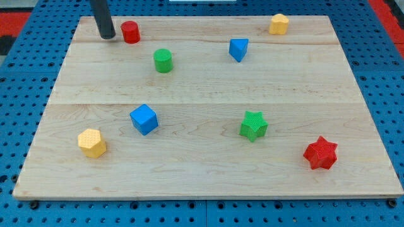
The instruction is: Push the red circle towards top center
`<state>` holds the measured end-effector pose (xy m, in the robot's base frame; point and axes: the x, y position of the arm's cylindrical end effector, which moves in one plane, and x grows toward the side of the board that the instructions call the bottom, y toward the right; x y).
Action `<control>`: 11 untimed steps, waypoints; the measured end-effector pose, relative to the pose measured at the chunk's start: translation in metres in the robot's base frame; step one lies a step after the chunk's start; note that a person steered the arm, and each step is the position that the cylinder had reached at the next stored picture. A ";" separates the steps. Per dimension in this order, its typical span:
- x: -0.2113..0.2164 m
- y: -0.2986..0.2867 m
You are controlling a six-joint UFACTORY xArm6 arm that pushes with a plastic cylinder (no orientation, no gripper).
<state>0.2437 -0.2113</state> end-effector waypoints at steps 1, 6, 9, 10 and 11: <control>-0.002 0.069; 0.059 0.165; 0.007 0.179; 0.046 0.209; 0.123 0.241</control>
